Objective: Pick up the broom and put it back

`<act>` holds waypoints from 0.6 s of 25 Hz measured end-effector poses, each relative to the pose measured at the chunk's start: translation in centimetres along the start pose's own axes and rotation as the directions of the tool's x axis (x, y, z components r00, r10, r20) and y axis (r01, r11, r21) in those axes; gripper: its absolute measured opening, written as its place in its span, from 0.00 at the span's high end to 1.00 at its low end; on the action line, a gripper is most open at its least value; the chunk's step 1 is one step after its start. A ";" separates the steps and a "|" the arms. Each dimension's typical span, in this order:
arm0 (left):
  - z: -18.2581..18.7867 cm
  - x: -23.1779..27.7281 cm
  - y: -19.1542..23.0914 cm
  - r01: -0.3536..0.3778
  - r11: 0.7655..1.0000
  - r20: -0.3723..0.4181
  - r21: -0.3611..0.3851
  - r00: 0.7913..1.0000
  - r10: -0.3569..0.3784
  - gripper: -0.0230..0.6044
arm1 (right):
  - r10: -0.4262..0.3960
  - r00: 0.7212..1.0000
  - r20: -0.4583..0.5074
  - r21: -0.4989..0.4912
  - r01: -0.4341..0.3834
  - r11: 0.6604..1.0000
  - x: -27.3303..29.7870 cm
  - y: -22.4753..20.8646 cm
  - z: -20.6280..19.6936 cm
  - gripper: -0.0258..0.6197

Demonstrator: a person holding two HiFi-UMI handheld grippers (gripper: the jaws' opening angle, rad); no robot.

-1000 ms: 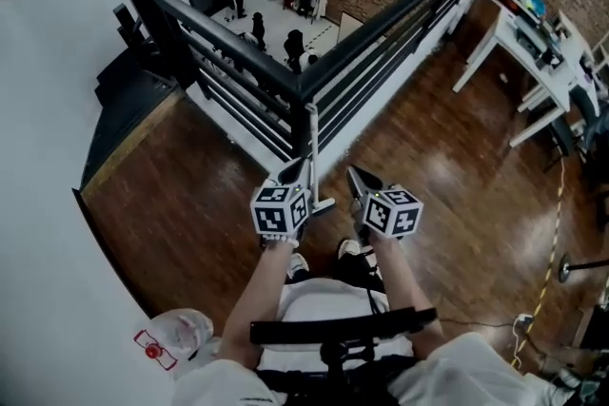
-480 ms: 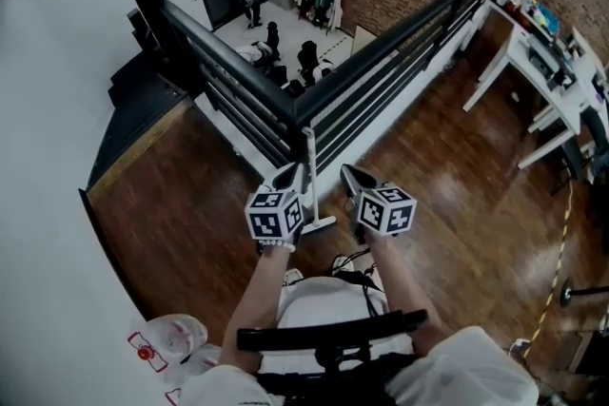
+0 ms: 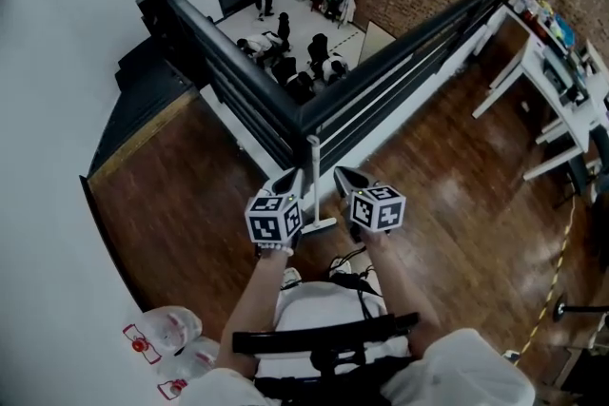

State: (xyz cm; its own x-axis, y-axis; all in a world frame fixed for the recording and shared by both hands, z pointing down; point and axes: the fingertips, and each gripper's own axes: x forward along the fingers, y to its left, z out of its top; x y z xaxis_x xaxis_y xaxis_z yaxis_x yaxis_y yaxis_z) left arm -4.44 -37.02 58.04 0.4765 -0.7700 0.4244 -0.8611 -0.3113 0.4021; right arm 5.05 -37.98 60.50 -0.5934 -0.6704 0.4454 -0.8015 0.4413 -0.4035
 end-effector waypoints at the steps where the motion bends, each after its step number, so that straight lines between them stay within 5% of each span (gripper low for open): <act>1: -0.1 0.2 0.2 -0.002 1.000 -0.006 -0.004 1.000 0.002 0.97 | -0.003 1.000 -0.010 -0.005 0.003 1.000 0.7 -0.3 -0.1 0.87; 9: -1.6 3.0 1.5 -0.002 0.999 -0.051 -0.033 0.999 0.000 0.97 | -0.011 0.994 -0.107 -0.019 0.009 1.000 7.0 -3.4 -1.5 0.66; 15: -3.2 4.9 2.6 -0.014 0.999 -0.086 -0.046 0.996 0.010 0.97 | -0.020 0.985 -0.169 -0.060 0.010 0.998 10.7 -4.5 -2.8 0.64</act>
State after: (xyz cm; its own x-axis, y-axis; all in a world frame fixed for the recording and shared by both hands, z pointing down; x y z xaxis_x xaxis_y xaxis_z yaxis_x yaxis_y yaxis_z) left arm -3.76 -39.83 63.74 0.4810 -0.7226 0.4965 -0.8588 -0.2744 0.4326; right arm 2.08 -45.47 69.36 -0.5812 -0.5686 0.5821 -0.8104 0.4695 -0.3505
